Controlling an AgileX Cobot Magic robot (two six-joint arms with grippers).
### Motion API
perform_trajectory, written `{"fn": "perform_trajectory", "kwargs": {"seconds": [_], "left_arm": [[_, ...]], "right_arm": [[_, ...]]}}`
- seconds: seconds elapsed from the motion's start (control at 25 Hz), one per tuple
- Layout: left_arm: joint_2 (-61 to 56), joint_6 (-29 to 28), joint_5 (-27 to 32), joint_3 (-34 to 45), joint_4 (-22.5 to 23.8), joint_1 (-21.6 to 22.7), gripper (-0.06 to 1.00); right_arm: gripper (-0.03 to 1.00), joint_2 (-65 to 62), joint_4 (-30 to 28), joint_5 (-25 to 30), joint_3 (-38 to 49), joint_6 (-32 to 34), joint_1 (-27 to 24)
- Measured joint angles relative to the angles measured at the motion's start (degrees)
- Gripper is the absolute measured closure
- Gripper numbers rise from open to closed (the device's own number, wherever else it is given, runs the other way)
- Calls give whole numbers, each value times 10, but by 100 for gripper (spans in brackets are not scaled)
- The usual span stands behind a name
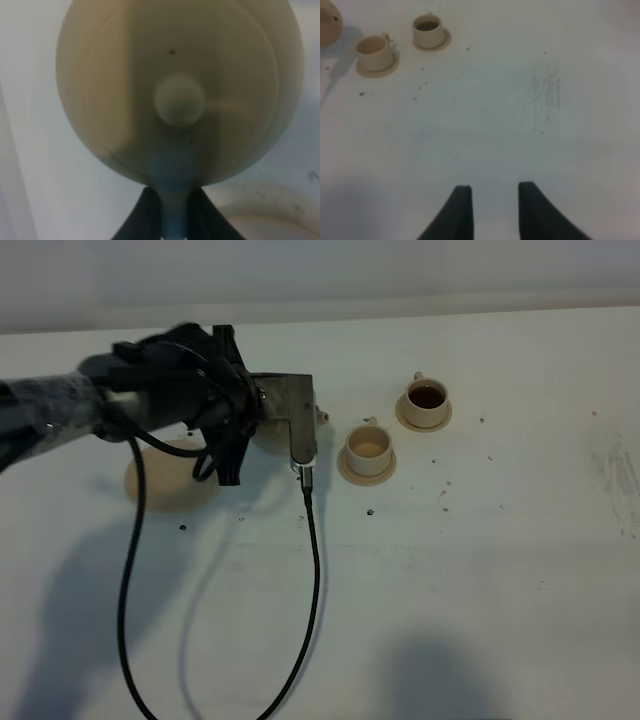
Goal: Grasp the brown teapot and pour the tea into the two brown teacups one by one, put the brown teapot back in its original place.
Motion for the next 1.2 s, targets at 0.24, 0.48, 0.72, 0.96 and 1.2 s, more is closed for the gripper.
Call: {"fn": "perform_trajectory", "kwargs": {"seconds": [0.24, 0.48, 0.72, 0.96, 1.2], "left_arm": [[22, -195, 17, 1, 219, -37, 85], [27, -285, 46, 1, 371, -66, 85], [41, -272, 29, 1, 398, -78, 85], [41, -205, 19, 1, 399, -79, 85], [41, -159, 19, 1, 398, -79, 85]], "right_arm": [[75, 0, 0, 0, 0, 0, 0], [75, 0, 0, 0, 0, 0, 0], [75, 0, 0, 0, 0, 0, 0], [75, 0, 0, 0, 0, 0, 0], [75, 0, 0, 0, 0, 0, 0]]}}
